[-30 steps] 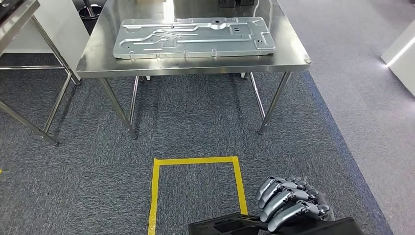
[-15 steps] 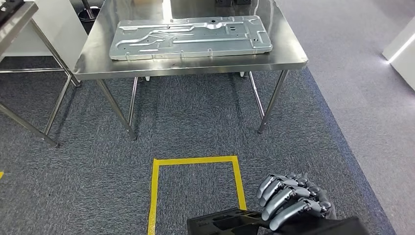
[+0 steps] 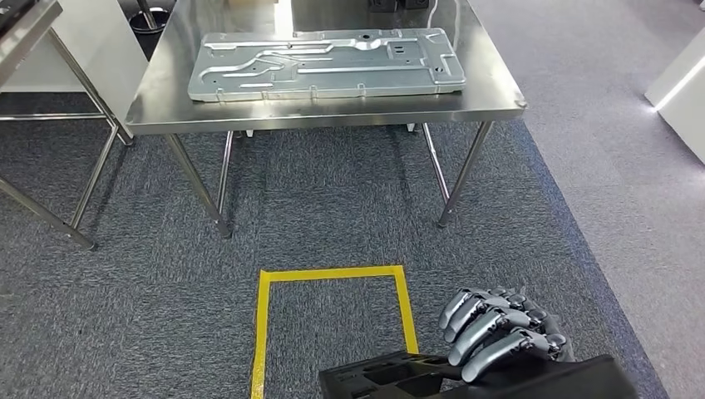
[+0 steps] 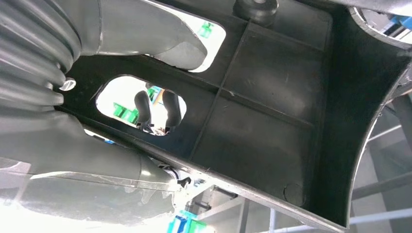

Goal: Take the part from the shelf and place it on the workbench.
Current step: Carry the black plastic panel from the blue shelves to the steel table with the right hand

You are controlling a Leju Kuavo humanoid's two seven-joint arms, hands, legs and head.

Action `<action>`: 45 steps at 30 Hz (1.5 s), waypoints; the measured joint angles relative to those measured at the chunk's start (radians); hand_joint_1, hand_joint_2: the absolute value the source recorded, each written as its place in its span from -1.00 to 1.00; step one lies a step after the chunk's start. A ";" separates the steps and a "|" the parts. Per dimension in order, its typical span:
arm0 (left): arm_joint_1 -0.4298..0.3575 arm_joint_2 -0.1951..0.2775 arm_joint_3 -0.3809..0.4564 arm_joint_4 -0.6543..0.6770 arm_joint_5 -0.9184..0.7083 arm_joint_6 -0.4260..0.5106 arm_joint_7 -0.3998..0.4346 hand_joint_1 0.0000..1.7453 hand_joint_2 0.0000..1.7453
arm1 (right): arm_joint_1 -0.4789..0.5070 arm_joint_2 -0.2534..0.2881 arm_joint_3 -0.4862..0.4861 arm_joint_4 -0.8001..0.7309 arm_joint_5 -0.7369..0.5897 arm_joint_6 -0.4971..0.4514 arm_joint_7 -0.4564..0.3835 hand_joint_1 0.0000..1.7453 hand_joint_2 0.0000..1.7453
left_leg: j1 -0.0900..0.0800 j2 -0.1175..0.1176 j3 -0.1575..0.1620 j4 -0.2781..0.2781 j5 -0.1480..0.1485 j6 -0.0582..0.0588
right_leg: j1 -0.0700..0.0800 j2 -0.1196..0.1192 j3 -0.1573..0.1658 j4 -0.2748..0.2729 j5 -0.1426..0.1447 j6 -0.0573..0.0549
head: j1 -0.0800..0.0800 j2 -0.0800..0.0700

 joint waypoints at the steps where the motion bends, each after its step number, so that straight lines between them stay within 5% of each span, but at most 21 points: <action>1: -0.001 0.000 0.000 0.000 0.000 0.000 0.000 -1.00 1.00 | 0.000 0.000 -0.001 0.000 0.000 0.000 0.000 0.42 1.00 | 0.001 0.000 0.003 -0.002 0.000 0.005 | -0.002 0.000 -0.019 0.041 -0.021 0.005 | 0.000 0.000; 4: -0.001 0.000 -0.001 0.000 -0.002 -0.001 0.000 -1.00 1.00 | 0.001 0.000 -0.005 0.000 0.000 -0.001 0.000 0.42 1.00 | -0.001 0.002 0.007 -0.002 -0.007 0.013 | -0.004 -0.001 -0.125 0.228 -0.090 0.014 | 0.001 0.000; 6: -0.001 0.000 -0.002 0.000 -0.004 -0.001 0.000 -1.00 1.00 | 0.002 0.000 -0.005 0.000 0.001 -0.002 0.000 0.42 1.00 | -0.001 0.001 0.016 -0.002 -0.015 0.013 | -0.004 -0.001 -0.152 0.254 -0.067 0.013 | 0.001 0.000; 8: 0.000 0.000 -0.003 0.000 -0.004 -0.001 0.000 -1.00 1.00 | 0.002 0.000 -0.005 0.000 0.002 -0.002 0.000 0.42 1.00 | -0.001 0.000 0.030 -0.002 -0.026 0.010 | -0.003 -0.002 -0.110 0.142 0.012 0.005 | 0.001 0.000; 10: -0.001 0.000 -0.005 0.000 -0.005 -0.001 -0.001 -1.00 1.00 | 0.001 0.000 -0.005 0.000 0.003 -0.002 0.000 0.42 1.00 | -0.004 -0.001 0.040 -0.004 -0.037 0.002 | 0.003 -0.003 -0.058 0.025 0.056 -0.007 | 0.001 0.000; 15: -0.005 0.000 -0.006 0.000 -0.007 -0.002 -0.002 -1.00 1.00 | 0.000 0.002 -0.005 0.000 0.003 -0.001 0.000 0.42 1.00 | -0.005 0.003 0.062 -0.006 -0.057 -0.022 | 0.004 0.002 -0.017 -0.031 0.042 -0.033 | -0.001 0.000; 17: -0.006 0.000 -0.006 0.000 -0.008 -0.003 -0.003 -1.00 1.00 | -0.003 0.004 -0.005 0.001 0.003 0.000 -0.001 0.42 1.00 | -0.003 0.002 0.023 0.077 -0.087 -0.028 | 0.000 0.000 0.008 -0.045 0.034 -0.042 | -0.004 0.000; 20: -0.002 0.000 -0.006 0.000 -0.008 -0.004 -0.003 -1.00 1.00 | -0.005 0.005 -0.005 0.003 0.003 0.000 0.000 0.42 1.00 | -0.002 0.002 -0.105 0.260 -0.124 -0.033 | 0.004 0.000 0.033 -0.046 0.012 -0.049 | -0.005 0.000; 22: 0.002 0.000 -0.006 0.000 -0.008 -0.004 -0.003 -1.00 1.00 | -0.004 0.005 -0.005 0.005 0.003 0.000 0.000 0.42 1.00 | -0.002 0.002 -0.132 0.241 -0.064 -0.033 | 0.005 0.003 0.058 -0.046 -0.007 -0.048 | -0.005 0.000; 24: 0.003 0.000 -0.006 0.000 -0.008 -0.004 -0.003 -1.00 1.00 | -0.003 0.006 -0.005 0.005 0.003 0.000 0.000 0.42 1.00 | -0.003 0.002 -0.102 0.122 0.031 -0.029 | 0.006 0.004 0.086 -0.045 -0.031 -0.041 | -0.004 0.000; 25: 0.002 0.000 -0.006 0.000 -0.008 -0.003 -0.003 -1.00 1.00 | -0.002 0.006 -0.005 0.005 0.003 -0.001 0.000 0.42 1.00 | -0.004 0.001 -0.084 0.068 0.056 -0.025 | 0.007 0.005 0.094 -0.043 -0.042 -0.037 | -0.004 0.000; 29: 0.002 0.000 -0.006 0.000 -0.008 -0.001 -0.003 -1.00 1.00 | 0.001 0.006 -0.005 0.005 0.003 -0.002 0.000 0.42 1.00 | -0.009 -0.001 -0.056 0.014 0.045 -0.003 | 0.006 0.006 0.100 -0.030 -0.051 -0.017 | -0.002 0.000; 31: 0.001 0.000 -0.006 0.000 -0.008 0.000 -0.003 -1.00 1.00 | 0.000 0.006 -0.005 0.005 0.003 -0.002 0.000 0.42 1.00 | -0.006 -0.003 -0.039 0.006 0.036 0.009 | 0.004 0.005 0.071 0.031 -0.054 -0.007 | 0.000 0.000; 34: 0.000 0.000 -0.006 0.000 -0.008 0.000 -0.003 -1.00 1.00 | 0.002 0.006 -0.006 0.005 0.003 -0.002 -0.001 0.42 1.00 | -0.006 -0.004 -0.015 0.003 0.016 0.017 | -0.002 0.003 -0.053 0.205 -0.110 0.007 | 0.002 0.000; 36: 0.001 0.000 -0.006 0.000 -0.008 0.000 -0.003 -1.00 1.00 | 0.003 0.006 -0.006 0.005 0.001 -0.002 -0.001 0.42 1.00 | -0.007 -0.004 0.005 0.003 -0.001 0.016 | -0.003 0.003 -0.114 0.251 -0.125 0.007 | 0.002 0.000; 41: 0.000 -0.001 -0.006 0.000 -0.008 0.000 -0.004 -1.00 1.00 | -0.001 0.006 -0.007 0.006 -0.003 -0.003 0.000 0.42 1.00 | -0.009 -0.008 0.061 -0.003 -0.045 0.003 | 0.011 0.000 -0.072 0.015 0.056 -0.020 | 0.002 0.000; 45: -0.001 -0.001 -0.007 0.000 -0.008 0.000 -0.007 -1.00 1.00 | -0.014 0.006 -0.008 0.010 -0.006 -0.002 0.000 0.42 1.00 | -0.010 -0.007 0.080 0.008 -0.049 -0.020 | 0.012 0.001 -0.044 -0.025 0.064 -0.041 | 0.002 0.000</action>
